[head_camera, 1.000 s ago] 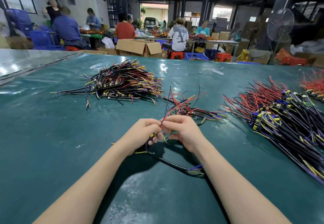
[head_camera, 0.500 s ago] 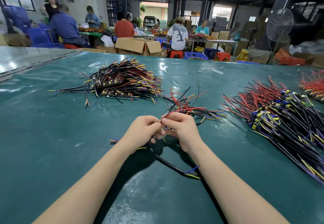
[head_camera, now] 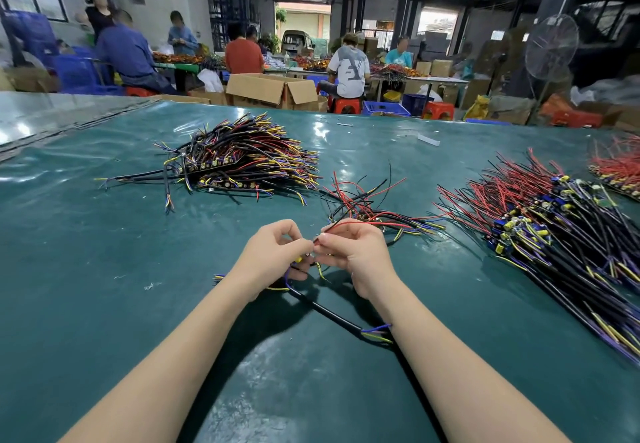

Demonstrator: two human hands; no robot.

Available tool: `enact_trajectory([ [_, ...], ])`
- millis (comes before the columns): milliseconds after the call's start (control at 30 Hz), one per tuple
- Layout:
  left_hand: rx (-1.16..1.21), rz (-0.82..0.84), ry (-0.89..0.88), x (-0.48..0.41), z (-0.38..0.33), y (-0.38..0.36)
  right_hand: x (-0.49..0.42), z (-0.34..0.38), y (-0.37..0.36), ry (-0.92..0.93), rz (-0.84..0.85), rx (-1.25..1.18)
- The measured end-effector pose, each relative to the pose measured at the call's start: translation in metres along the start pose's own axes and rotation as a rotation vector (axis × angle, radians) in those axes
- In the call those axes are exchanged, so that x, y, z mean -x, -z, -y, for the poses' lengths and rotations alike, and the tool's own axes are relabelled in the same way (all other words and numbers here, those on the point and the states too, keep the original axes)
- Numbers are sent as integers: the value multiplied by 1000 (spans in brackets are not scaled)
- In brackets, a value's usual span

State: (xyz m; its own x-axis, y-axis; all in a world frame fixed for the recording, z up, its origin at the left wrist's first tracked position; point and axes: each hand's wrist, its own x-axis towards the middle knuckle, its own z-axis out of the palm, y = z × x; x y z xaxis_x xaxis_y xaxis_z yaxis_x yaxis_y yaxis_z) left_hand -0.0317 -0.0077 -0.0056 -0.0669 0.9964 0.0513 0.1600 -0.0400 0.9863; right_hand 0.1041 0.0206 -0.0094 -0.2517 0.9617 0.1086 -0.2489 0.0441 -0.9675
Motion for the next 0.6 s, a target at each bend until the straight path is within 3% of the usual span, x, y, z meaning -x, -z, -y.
enact_trajectory([
  [233,-155,70,14,1,1,-4,-1,-2,0,-7,21,15],
  [433,128,171,152,1,-4,4,-1,-3,-3,-5,19,-24],
  [600,-31,129,128,0,-2,-1,-1,-5,-3,-16,-31,-2],
])
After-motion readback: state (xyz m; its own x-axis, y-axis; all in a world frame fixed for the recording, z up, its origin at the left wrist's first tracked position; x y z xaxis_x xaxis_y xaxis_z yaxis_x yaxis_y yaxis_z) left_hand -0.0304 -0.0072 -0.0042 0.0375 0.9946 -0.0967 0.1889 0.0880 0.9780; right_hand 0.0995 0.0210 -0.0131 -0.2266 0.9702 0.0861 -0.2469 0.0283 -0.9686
